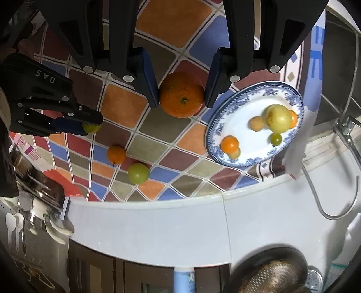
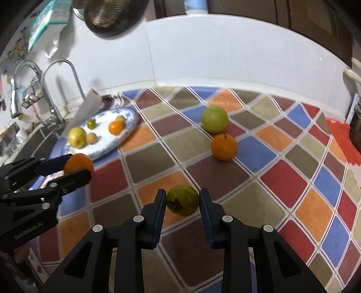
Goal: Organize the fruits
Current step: 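Carry the mandarin and green tomato onto the plate and open both tools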
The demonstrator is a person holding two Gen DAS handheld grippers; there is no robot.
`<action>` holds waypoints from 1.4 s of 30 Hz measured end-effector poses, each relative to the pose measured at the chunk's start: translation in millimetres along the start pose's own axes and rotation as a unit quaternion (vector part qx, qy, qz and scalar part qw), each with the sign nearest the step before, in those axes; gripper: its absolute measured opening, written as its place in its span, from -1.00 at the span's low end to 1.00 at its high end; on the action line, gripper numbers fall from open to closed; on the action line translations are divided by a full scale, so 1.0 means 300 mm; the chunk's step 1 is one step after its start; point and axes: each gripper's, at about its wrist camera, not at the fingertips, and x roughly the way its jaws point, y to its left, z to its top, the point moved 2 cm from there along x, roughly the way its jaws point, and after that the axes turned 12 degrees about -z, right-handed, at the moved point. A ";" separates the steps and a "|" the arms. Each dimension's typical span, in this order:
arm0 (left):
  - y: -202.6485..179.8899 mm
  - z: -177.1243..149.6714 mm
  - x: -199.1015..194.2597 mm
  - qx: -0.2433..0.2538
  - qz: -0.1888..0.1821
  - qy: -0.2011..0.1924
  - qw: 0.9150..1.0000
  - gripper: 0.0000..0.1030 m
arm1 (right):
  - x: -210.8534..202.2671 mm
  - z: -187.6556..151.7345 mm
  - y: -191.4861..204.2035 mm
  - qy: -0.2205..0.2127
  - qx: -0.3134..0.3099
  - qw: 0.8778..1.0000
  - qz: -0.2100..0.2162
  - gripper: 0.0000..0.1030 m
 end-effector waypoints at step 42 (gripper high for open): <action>0.467 0.153 -0.052 -0.049 0.101 -0.057 0.992 -0.20 | 0.102 0.409 0.493 -0.074 -0.085 0.984 0.140 -0.40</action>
